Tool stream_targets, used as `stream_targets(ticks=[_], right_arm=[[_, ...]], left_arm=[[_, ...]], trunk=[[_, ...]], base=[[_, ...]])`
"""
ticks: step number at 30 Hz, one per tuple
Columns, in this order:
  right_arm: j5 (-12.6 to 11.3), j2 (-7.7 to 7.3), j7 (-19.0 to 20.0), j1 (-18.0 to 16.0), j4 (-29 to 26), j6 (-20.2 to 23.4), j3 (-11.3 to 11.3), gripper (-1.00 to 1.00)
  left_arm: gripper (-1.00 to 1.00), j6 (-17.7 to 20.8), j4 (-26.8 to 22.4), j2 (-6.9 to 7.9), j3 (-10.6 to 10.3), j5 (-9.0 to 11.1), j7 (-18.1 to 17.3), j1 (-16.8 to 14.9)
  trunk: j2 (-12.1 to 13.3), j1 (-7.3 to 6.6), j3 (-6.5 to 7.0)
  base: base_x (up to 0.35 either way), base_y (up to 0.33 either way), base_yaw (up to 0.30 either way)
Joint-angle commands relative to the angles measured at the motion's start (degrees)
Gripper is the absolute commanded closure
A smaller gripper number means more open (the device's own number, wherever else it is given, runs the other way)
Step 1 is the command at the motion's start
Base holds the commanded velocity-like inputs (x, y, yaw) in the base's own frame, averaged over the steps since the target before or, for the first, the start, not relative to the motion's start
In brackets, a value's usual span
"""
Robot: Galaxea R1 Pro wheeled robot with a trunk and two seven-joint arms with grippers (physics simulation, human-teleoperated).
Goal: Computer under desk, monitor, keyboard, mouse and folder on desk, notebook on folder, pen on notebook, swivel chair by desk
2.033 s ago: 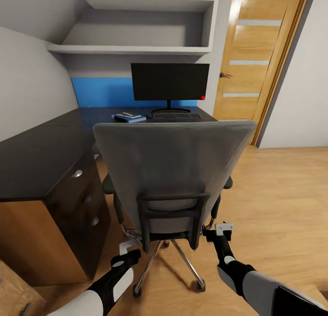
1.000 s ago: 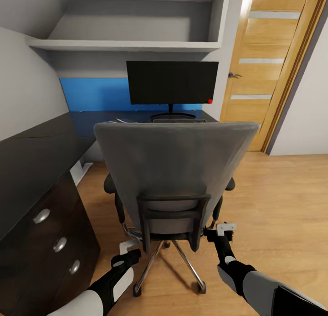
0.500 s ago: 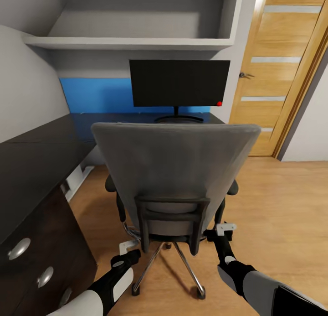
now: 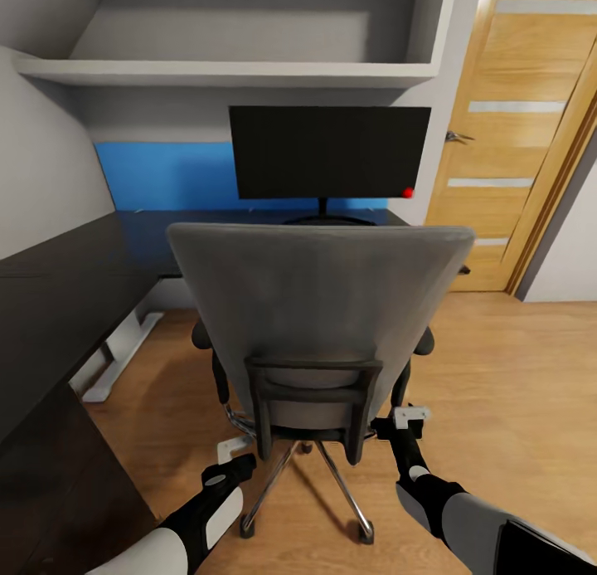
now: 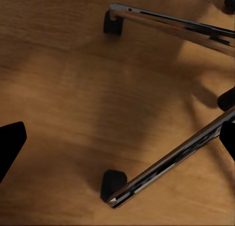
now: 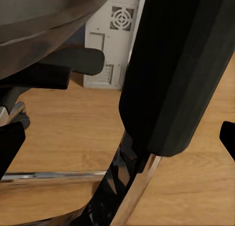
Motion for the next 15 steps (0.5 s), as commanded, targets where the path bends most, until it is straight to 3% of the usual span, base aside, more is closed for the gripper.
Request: stream_targets(ticks=[1, 15], right_arm=[[-0.06, -0.05, -0.08, 0.02, -0.11, 0.86, 2.37, -1.00], [-0.06, -0.04, -0.08, 0.02, -0.08, 0.86, 2.37, -1.00]], left_arm=[[-1.00, -0.17, -0.73, -0.02, -0.78, 0.63, 0.11, -0.08], [-1.00, -0.17, -0.61, -0.02, -0.78, 0.61, 0.12, -0.08]], trunk=[[0.00, 0.04, -0.05], [0.00, 0.04, -0.05]], base=[[0.321, 0.000, 0.000], [0.321, 0.000, 0.000]])
